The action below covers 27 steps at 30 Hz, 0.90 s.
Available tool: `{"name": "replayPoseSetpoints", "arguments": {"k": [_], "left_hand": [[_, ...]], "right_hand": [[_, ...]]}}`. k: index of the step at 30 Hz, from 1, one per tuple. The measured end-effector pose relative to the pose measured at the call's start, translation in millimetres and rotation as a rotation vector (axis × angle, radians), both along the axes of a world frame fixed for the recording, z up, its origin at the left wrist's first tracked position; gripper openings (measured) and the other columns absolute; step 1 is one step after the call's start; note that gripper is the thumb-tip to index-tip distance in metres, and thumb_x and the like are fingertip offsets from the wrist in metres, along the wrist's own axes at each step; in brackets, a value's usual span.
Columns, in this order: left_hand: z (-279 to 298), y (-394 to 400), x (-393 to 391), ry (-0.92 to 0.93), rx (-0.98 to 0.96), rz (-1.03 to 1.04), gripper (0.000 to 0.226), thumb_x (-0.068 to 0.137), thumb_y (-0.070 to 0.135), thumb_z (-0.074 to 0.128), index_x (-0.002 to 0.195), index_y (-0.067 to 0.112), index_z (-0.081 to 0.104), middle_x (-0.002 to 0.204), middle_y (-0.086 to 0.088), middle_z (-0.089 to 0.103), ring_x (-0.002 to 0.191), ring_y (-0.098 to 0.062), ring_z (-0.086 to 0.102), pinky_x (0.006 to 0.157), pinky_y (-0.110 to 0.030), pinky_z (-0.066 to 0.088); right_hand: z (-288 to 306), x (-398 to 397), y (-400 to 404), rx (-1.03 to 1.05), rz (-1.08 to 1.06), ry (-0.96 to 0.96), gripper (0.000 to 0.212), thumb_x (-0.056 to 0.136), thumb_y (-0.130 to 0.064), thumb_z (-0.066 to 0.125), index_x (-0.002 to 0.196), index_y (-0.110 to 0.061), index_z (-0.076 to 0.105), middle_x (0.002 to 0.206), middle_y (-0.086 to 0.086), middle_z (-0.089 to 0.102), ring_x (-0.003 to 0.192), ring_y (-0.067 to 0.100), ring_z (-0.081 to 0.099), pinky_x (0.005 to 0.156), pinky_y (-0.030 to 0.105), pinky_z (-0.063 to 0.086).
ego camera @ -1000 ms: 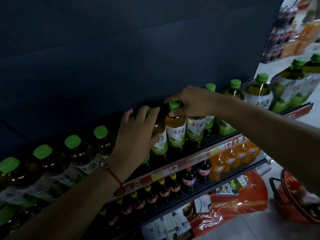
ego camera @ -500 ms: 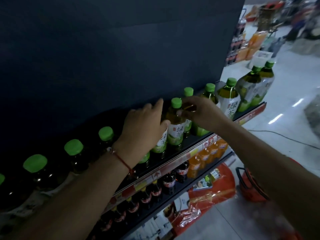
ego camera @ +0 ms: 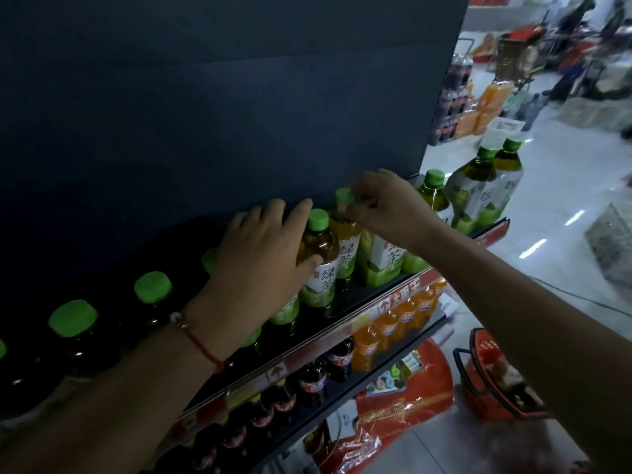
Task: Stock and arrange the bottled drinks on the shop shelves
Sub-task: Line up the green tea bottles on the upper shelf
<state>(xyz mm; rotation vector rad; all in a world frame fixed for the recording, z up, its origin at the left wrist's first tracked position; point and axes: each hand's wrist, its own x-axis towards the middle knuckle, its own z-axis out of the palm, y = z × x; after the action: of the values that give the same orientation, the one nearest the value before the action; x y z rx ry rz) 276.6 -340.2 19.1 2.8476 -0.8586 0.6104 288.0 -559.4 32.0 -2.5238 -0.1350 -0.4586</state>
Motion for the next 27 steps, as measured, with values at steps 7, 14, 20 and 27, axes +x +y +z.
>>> {"name": "replayPoseSetpoints", "arguments": {"k": [7, 14, 20, 27], "left_hand": [[-14.4, -47.0, 5.6, 0.000, 0.169, 0.196, 0.098, 0.076, 0.068, 0.065, 0.153, 0.020, 0.025, 0.117, -0.003, 0.066, 0.104, -0.025, 0.062, 0.098, -0.040, 0.037], [-16.2, -56.1, 0.8, 0.067, 0.140, 0.308, 0.095, 0.076, 0.059, 0.071, 0.152, 0.022, 0.027, 0.120, -0.002, 0.064, 0.114, -0.025, 0.058, 0.112, -0.044, 0.028], [-20.7, -80.8, -11.9, -0.059, 0.051, 0.340, 0.092, 0.077, 0.056, 0.070, 0.150, 0.014, 0.034, 0.147, -0.018, 0.044, 0.139, -0.038, 0.038, 0.117, -0.058, 0.023], [2.1, -161.9, 23.9, 0.038, 0.019, 0.258, 0.092, 0.086, 0.069, 0.048, 0.157, 0.023, 0.012, 0.150, -0.003, 0.042, 0.143, -0.024, 0.032, 0.122, -0.051, 0.004]], "right_hand": [[-7.2, 44.7, -25.4, -0.144, 0.333, 0.195, 0.049, 0.090, -0.037, 0.063, 0.135, -0.026, 0.049, 0.123, 0.004, 0.063, 0.112, 0.023, 0.060, 0.096, 0.040, 0.049], [-1.6, 46.2, -49.0, -0.193, 0.547, 0.216, 0.051, 0.092, -0.041, 0.060, 0.140, -0.027, 0.046, 0.125, 0.001, 0.063, 0.109, 0.020, 0.061, 0.094, 0.040, 0.050], [4.3, 29.9, -65.2, -0.177, 0.624, 0.062, 0.066, 0.095, -0.047, 0.053, 0.152, -0.026, 0.028, 0.153, -0.003, 0.040, 0.138, 0.012, 0.037, 0.111, 0.026, 0.032], [0.2, 44.1, -167.9, 0.000, 0.219, 0.039, 0.060, 0.090, -0.040, 0.064, 0.144, -0.024, 0.043, 0.143, -0.001, 0.046, 0.129, 0.016, 0.045, 0.095, 0.021, 0.035]]}}
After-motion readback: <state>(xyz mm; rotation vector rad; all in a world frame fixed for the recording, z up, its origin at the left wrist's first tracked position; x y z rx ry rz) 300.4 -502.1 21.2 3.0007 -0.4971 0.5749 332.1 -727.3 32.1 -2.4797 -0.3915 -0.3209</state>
